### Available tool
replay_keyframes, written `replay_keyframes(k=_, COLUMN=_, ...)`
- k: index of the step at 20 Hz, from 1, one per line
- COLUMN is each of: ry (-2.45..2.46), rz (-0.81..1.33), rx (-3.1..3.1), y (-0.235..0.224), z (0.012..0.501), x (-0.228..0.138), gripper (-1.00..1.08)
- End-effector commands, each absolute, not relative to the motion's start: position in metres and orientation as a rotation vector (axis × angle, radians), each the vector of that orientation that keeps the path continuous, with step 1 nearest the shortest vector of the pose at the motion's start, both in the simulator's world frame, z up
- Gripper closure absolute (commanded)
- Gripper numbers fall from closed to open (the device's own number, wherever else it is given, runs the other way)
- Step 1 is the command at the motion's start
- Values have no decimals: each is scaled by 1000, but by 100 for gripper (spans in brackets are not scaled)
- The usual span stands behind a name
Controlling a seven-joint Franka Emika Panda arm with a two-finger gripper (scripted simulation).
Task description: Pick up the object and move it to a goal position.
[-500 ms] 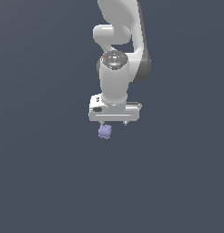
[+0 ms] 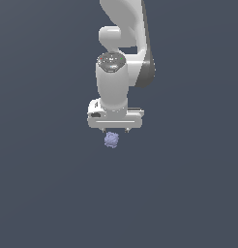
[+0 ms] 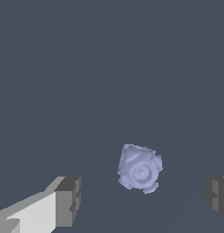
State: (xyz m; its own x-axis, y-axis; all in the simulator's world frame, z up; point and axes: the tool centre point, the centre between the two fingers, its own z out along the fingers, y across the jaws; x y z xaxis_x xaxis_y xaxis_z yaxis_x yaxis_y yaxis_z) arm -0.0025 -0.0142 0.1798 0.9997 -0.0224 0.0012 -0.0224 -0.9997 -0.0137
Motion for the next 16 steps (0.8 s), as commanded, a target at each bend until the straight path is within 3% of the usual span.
replay_keyframes(k=1, ry=39, rz=0, rx=-3126, y=-16, z=180, x=-3, gripper=-92)
replay_keyframes(k=16, ry=268, rz=1, rx=-3123, y=-30, z=123, x=-27, gripper=-92)
